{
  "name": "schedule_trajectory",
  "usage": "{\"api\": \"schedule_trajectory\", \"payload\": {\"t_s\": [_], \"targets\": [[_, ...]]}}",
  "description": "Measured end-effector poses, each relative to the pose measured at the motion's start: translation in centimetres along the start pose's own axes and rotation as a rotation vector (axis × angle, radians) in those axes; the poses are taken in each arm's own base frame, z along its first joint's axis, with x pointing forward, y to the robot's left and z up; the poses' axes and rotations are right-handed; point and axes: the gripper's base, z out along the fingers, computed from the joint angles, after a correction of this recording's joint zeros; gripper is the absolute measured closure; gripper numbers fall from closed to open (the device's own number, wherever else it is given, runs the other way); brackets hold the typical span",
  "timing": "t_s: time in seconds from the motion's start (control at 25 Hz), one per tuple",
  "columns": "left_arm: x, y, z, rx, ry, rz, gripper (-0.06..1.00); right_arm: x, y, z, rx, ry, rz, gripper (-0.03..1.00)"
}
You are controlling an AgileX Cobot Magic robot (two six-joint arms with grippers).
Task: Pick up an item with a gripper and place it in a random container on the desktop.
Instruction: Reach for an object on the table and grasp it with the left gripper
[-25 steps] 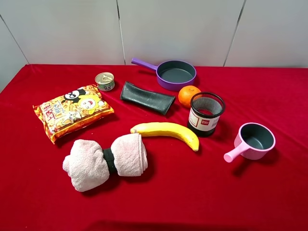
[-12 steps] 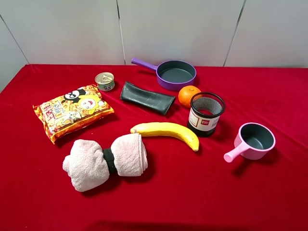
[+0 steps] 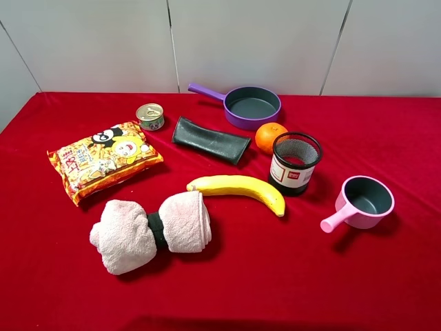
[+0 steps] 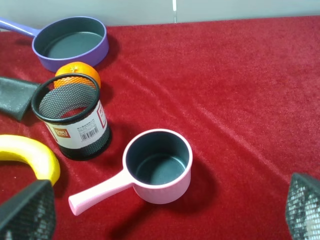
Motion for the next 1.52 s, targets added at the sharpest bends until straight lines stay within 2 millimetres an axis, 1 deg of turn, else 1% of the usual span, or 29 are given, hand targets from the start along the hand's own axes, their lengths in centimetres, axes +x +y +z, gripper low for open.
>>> {"api": "schedule_trajectory", "payload": {"t_s": [0.28,0.52,0.92,1.12,1.28,1.52], "targets": [[-0.2,0.0,0.2,0.003,0.023,-0.001,-0.03,0.0,0.0,0.0,0.0,0.0,0.0,0.28],[-2.6,-0.1,1.3,0.003,0.143,0.0,-0.03,0.0,0.0,0.0,0.0,0.0,0.0,0.28],[-5.5,-0.5,3.3,0.053,0.291,0.017,-0.03,0.0,0.0,0.0,0.0,0.0,0.0,0.28],[-7.5,-0.7,4.3,0.063,0.343,0.068,-0.03,0.0,0.0,0.0,0.0,0.0,0.0,0.28],[-9.6,-1.0,5.4,0.067,0.384,0.105,-0.03,0.0,0.0,0.0,0.0,0.0,0.0,0.28],[-12.6,-1.5,7.9,0.063,0.456,0.114,-0.03,0.0,0.0,0.0,0.0,0.0,0.0,0.28]]}}
